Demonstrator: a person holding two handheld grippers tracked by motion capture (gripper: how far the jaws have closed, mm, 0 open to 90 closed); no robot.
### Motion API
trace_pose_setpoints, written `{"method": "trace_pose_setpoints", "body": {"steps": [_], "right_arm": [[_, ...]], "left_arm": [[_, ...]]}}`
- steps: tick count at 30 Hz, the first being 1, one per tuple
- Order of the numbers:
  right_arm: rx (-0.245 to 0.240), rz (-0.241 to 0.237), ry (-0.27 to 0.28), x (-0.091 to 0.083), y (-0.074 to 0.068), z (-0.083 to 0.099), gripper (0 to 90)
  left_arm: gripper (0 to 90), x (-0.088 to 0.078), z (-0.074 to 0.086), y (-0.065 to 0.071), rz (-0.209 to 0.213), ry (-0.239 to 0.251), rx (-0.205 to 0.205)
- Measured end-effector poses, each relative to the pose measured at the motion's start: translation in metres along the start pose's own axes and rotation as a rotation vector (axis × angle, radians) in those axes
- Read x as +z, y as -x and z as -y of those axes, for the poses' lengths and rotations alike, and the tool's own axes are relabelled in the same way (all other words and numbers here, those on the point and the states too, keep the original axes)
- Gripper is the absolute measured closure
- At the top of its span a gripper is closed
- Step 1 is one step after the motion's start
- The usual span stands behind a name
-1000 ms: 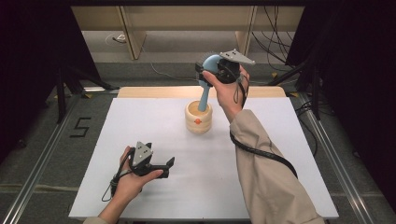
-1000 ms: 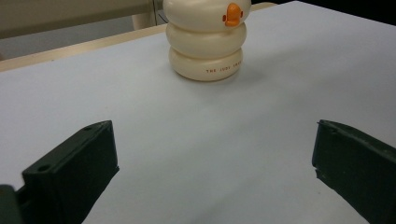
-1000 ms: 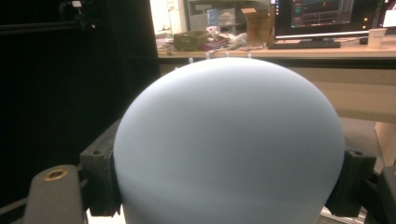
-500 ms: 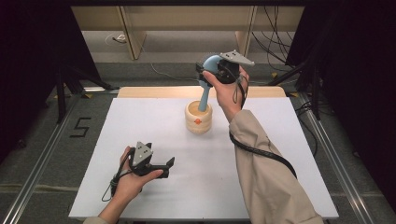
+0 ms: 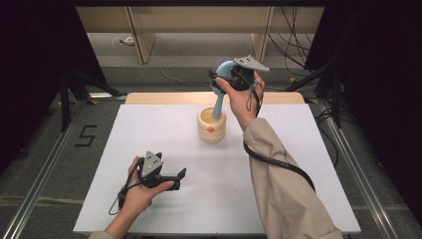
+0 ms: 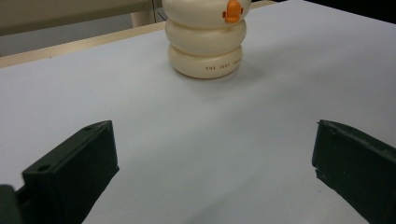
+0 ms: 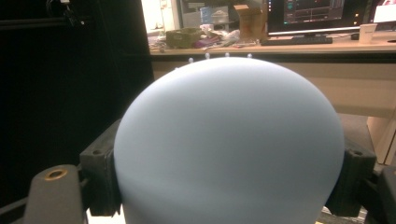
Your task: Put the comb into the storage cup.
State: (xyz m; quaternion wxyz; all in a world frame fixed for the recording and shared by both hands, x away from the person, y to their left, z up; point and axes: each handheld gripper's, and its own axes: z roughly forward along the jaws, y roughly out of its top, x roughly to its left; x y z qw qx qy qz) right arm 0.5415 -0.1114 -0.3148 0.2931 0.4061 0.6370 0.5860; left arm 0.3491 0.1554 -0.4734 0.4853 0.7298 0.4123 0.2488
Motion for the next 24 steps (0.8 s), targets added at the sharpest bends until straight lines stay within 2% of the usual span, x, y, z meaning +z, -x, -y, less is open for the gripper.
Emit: {"method": "trace_pose_setpoints", "body": {"steps": [24], "right_arm": [[-0.007,-0.004,0.000,0.0077,-0.0012,0.0090,20.0]], "left_arm": [[0.0,0.0003,0.0005,0.0005,0.001,0.000,-0.003]]}}
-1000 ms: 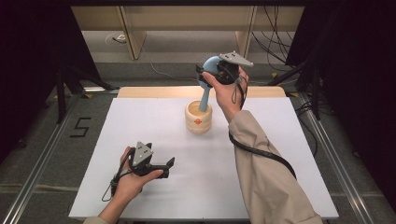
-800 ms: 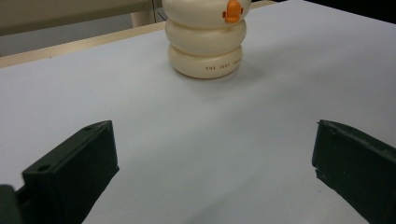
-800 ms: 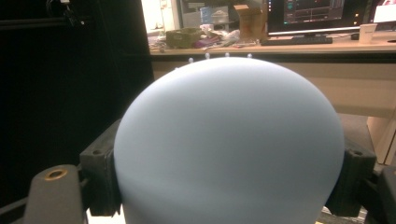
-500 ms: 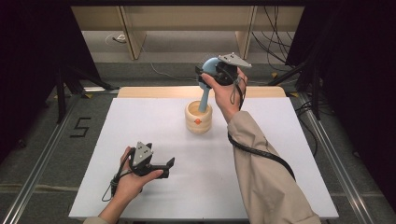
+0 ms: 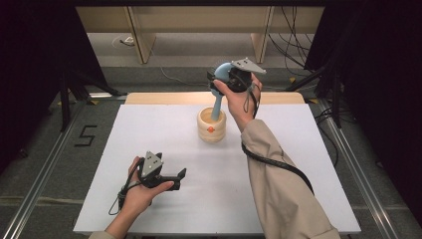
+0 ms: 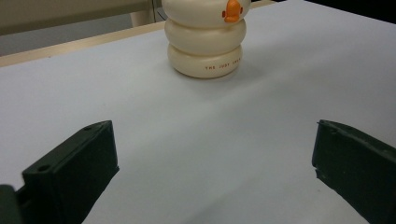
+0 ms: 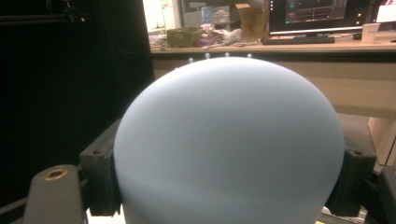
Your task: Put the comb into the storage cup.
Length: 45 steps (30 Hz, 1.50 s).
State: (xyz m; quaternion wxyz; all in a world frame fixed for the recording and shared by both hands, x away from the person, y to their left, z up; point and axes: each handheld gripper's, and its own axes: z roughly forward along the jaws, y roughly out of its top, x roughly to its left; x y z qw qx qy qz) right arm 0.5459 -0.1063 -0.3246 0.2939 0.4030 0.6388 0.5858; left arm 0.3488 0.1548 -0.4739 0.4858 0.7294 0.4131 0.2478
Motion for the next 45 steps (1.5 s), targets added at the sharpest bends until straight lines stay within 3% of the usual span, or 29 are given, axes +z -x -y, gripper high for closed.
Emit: {"method": "trace_pose_setpoints", "body": {"steps": [45], "right_arm": [[0.000,-0.003,-0.006,0.012,-0.007,0.025,20.0]], "left_arm": [[0.0,0.001,0.001,0.000,0.002,-0.006,0.003]]}}
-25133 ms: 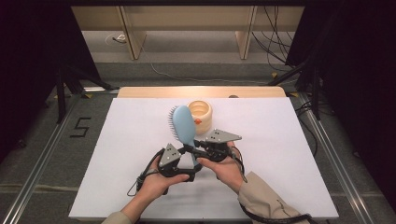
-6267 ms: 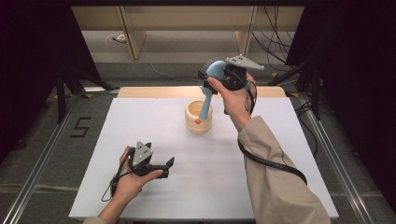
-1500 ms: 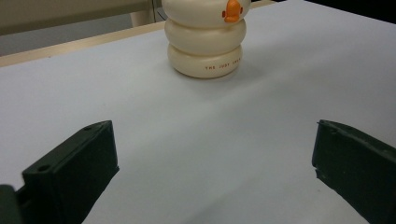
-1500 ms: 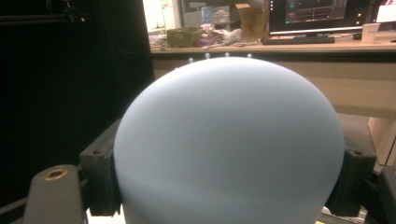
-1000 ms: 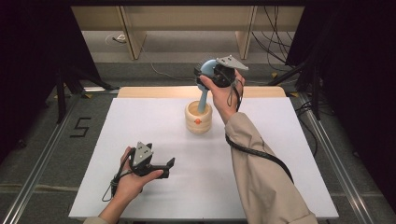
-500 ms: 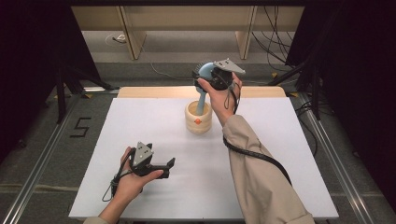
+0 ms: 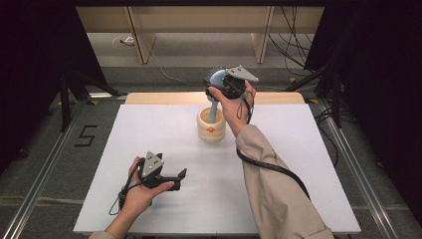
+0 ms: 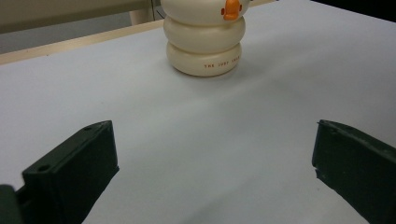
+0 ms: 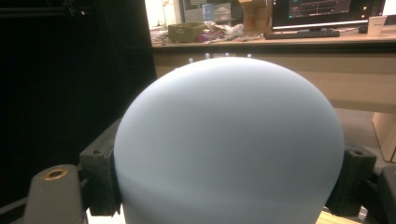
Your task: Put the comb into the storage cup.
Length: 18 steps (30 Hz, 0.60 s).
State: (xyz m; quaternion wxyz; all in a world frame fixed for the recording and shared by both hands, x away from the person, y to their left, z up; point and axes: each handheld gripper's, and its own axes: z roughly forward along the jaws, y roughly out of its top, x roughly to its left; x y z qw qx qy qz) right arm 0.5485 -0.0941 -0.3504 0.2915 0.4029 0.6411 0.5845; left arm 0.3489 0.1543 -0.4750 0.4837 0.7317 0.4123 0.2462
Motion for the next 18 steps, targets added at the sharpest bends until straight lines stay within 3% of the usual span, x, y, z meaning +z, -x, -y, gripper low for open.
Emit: {"method": "trace_pose_setpoints", "body": {"steps": [18], "right_arm": [[0.007,-0.004,-0.005,0.001,0.001,0.011,19.9]], "left_arm": [[0.0,0.000,-0.001,0.000,-0.001,0.002,0.000]]}}
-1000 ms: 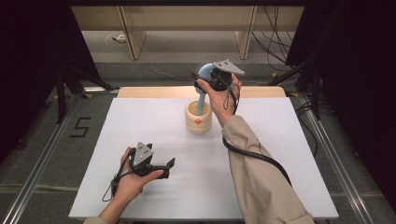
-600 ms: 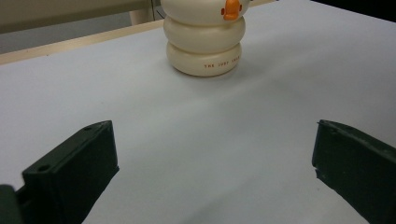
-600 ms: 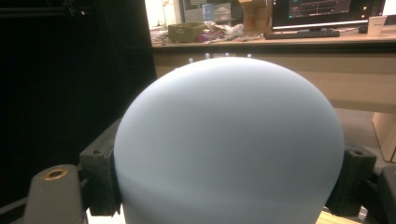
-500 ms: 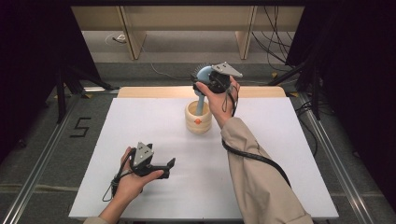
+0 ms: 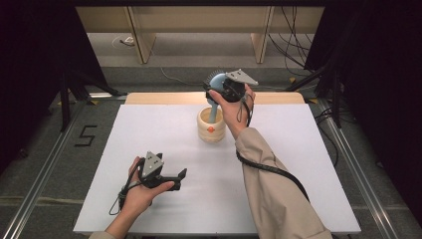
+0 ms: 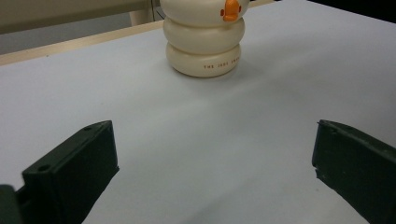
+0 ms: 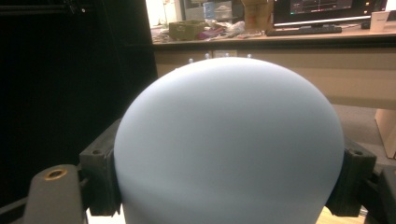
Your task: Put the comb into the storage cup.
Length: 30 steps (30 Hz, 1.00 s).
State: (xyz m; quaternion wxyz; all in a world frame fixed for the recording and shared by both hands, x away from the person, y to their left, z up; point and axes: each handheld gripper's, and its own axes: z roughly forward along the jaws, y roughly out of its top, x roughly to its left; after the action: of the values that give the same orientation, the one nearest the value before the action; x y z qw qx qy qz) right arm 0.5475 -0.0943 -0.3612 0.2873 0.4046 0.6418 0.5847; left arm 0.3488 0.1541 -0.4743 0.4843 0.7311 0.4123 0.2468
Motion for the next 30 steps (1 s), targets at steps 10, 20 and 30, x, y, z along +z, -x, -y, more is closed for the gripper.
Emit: {"method": "trace_pose_setpoints", "body": {"steps": [10,20,30], "right_arm": [[-0.008,0.005,0.004,-0.001,0.000,0.005,19.9],[-0.005,0.008,0.012,-0.002,0.001,0.009,19.9],[-0.014,0.005,0.010,-0.002,-0.001,0.016,19.9]], "left_arm": [[0.0,0.001,0.001,0.000,0.003,-0.004,0.000],[0.0,0.001,0.001,0.000,0.002,-0.004,-0.002],[0.0,0.001,0.001,0.000,0.002,-0.004,-0.002]]}}
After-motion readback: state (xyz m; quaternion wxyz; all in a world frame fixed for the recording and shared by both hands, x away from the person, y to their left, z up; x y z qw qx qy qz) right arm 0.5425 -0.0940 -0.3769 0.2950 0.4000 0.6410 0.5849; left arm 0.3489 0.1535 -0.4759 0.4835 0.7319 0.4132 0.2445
